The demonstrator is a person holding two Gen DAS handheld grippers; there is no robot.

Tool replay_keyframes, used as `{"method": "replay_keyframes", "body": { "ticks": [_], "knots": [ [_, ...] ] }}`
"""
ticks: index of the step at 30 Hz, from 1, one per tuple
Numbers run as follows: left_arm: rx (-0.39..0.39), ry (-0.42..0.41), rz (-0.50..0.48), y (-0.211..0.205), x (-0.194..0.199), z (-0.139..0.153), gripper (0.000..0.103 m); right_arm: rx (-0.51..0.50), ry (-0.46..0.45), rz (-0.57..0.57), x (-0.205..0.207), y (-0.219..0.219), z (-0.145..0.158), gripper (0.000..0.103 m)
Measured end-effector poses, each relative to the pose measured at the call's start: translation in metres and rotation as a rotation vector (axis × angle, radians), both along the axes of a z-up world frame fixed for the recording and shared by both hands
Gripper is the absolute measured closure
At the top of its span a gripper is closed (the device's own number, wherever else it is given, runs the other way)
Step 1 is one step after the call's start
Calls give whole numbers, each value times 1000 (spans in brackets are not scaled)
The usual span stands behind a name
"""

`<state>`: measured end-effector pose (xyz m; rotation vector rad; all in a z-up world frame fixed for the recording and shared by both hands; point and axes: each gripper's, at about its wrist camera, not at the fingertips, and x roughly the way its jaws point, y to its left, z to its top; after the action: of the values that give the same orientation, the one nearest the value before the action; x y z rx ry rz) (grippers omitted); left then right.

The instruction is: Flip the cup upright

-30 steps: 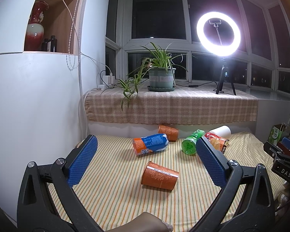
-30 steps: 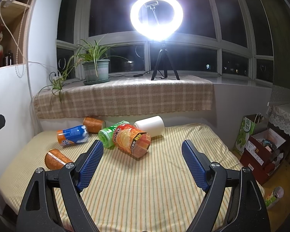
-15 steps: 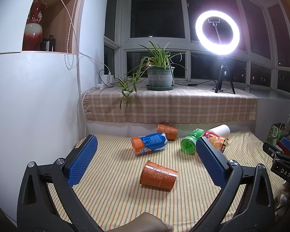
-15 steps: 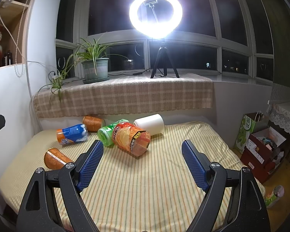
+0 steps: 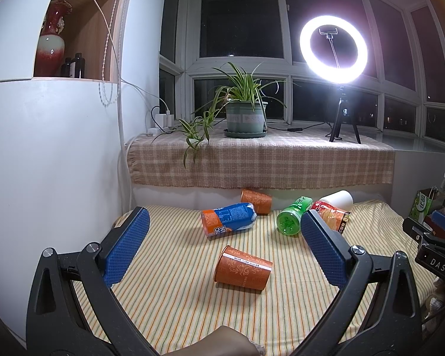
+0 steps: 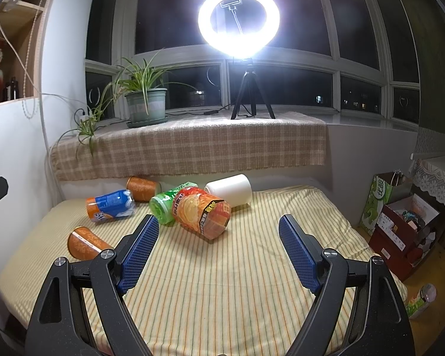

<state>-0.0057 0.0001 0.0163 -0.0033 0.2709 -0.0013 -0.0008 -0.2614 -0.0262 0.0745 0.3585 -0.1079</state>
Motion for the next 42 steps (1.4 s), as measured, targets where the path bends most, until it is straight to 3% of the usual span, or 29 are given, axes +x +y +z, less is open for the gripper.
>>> {"method": "replay_keyframes", "body": {
  "ticks": [26,37,42],
  "knots": [
    [15,48,-25,-13,12,-20,0,12,47,26,15,-9,-11,20],
    [16,106,-38,-11,27,-29,0,7,184,186,84,-31,-17,20],
    [16,134,-39,-7,32,-35,0,-66,294,319,132,-30,-17,20]
  ]
}}
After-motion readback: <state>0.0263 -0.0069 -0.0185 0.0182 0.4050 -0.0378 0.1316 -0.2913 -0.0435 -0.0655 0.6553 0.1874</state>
